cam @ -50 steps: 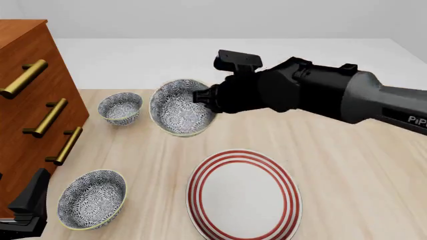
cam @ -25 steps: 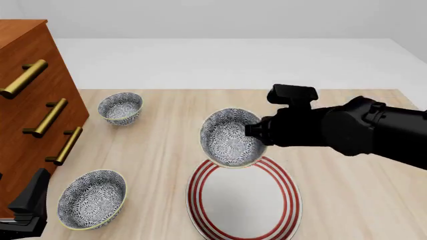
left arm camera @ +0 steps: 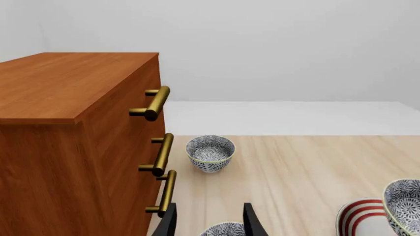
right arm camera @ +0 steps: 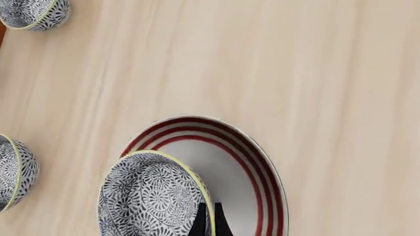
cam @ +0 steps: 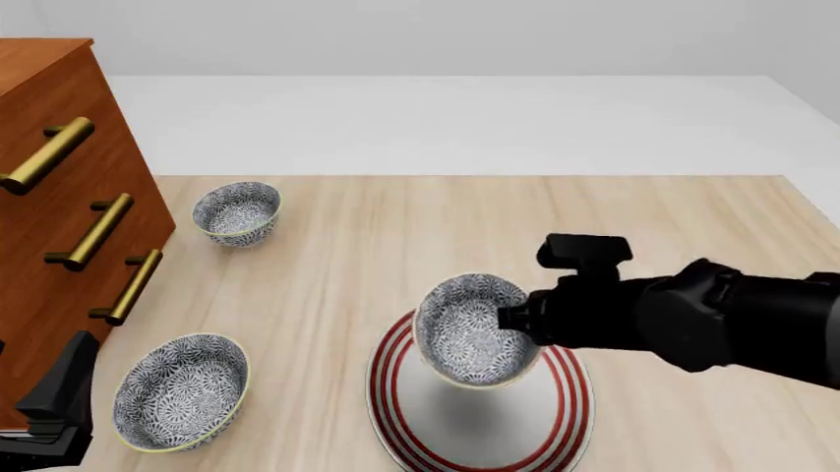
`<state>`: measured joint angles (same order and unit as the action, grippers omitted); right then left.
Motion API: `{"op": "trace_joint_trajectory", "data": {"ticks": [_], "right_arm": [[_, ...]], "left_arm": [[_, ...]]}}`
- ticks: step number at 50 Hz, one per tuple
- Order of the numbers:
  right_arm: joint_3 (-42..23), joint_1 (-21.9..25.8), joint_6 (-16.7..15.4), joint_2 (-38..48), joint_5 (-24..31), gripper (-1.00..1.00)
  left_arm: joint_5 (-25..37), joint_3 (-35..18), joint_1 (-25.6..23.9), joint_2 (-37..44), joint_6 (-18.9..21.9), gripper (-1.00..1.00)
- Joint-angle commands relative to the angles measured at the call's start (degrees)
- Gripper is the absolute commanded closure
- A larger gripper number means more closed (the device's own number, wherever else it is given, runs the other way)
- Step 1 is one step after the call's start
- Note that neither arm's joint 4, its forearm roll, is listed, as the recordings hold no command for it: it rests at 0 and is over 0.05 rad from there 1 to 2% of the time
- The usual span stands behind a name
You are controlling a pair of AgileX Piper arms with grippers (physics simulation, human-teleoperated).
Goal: Pick up the bowl and put it in the middle on the plate.
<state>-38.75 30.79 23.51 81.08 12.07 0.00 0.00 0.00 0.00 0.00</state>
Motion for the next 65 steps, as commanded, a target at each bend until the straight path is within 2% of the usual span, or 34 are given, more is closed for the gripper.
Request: {"op": "trace_joint_trajectory", "data": {"ticks": [1, 8, 25, 37, 38, 46, 47, 57, 65], "right_arm": [[3.23, 0.35, 0.94, 1.8, -2.95, 1.0], [4.56, 0.39, 0.94, 4.31, -5.44, 1.0], [5.87, 0.13, 1.21, 6.03, -7.61, 1.0], [5.79, -0.67, 0.55, 7.0, -8.1, 1.0], [5.59, -1.37, -0.55, 6.67, -7.83, 1.0], [5.62, -1.37, -0.42, 7.08, -7.93, 1.0], [5.68, -1.25, 0.33, 6.93, -7.9, -1.0], [5.16, -1.78, 0.37, 4.52, -6.23, -1.0], [3.72, -2.71, -1.12, -0.11, -3.0, -1.0]], "left_arm": [[0.0, 0.0, 0.0, 0.0, 0.0, -1.0], [0.0, 0.0, 0.0, 0.0, 0.0, -1.0], [0.0, 0.0, 0.0, 0.0, 0.0, -1.0], [0.0, 0.0, 0.0, 0.0, 0.0, -1.0], [0.0, 0.0, 0.0, 0.0, 0.0, -1.0], [0.0, 0.0, 0.0, 0.0, 0.0, -1.0], [0.0, 0.0, 0.0, 0.0, 0.0, -1.0], [0.0, 0.0, 0.0, 0.0, 0.0, -1.0], [0.0, 0.0, 0.0, 0.0, 0.0, -1.0]]}}
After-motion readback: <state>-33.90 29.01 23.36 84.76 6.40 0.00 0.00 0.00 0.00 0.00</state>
